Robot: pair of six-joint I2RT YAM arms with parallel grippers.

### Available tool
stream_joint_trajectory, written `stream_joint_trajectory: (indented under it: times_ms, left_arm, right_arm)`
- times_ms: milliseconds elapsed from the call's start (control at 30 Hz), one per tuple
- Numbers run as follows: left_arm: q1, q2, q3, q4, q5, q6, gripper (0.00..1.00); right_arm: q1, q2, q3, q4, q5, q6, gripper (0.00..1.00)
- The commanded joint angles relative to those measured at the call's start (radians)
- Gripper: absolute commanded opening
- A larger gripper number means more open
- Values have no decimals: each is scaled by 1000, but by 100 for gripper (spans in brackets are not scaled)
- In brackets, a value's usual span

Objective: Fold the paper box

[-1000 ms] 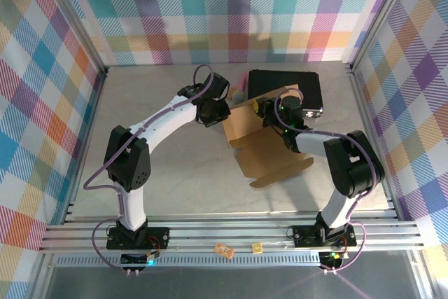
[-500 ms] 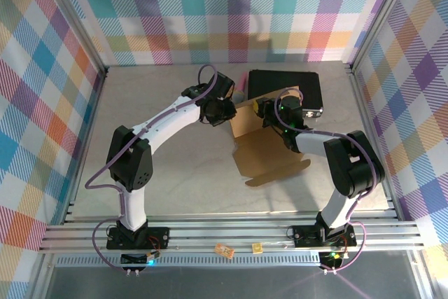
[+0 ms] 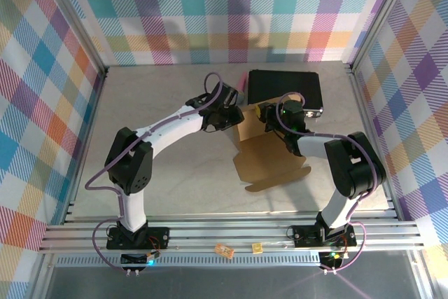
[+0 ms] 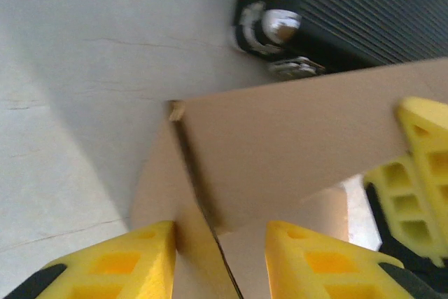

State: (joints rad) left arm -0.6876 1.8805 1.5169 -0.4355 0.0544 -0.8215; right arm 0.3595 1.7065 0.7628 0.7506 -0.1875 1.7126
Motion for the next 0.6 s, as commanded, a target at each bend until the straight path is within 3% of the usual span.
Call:
stream_joint_trajectory:
  times_ms: [0, 133, 367, 467, 567]
  left_arm:
    - [-30, -86, -58, 241, 63, 94, 39]
    - [-30, -56, -20, 135, 97, 139, 34]
    - [-31, -66, -62, 149, 78, 140, 29]
    - [-46, -71, -70, 206, 73, 188, 29]
    - [-54, -99, -110, 270, 87, 221, 36]
  right_arm:
    - [27, -35, 11, 40, -120, -10, 0]
    - [25, -41, 6, 31, -119, -15, 0]
    - [25, -42, 5, 30, -121, -15, 0]
    - [24, -42, 7, 30, -121, -12, 0]
    - [20, -42, 11, 24, -127, -10, 0]
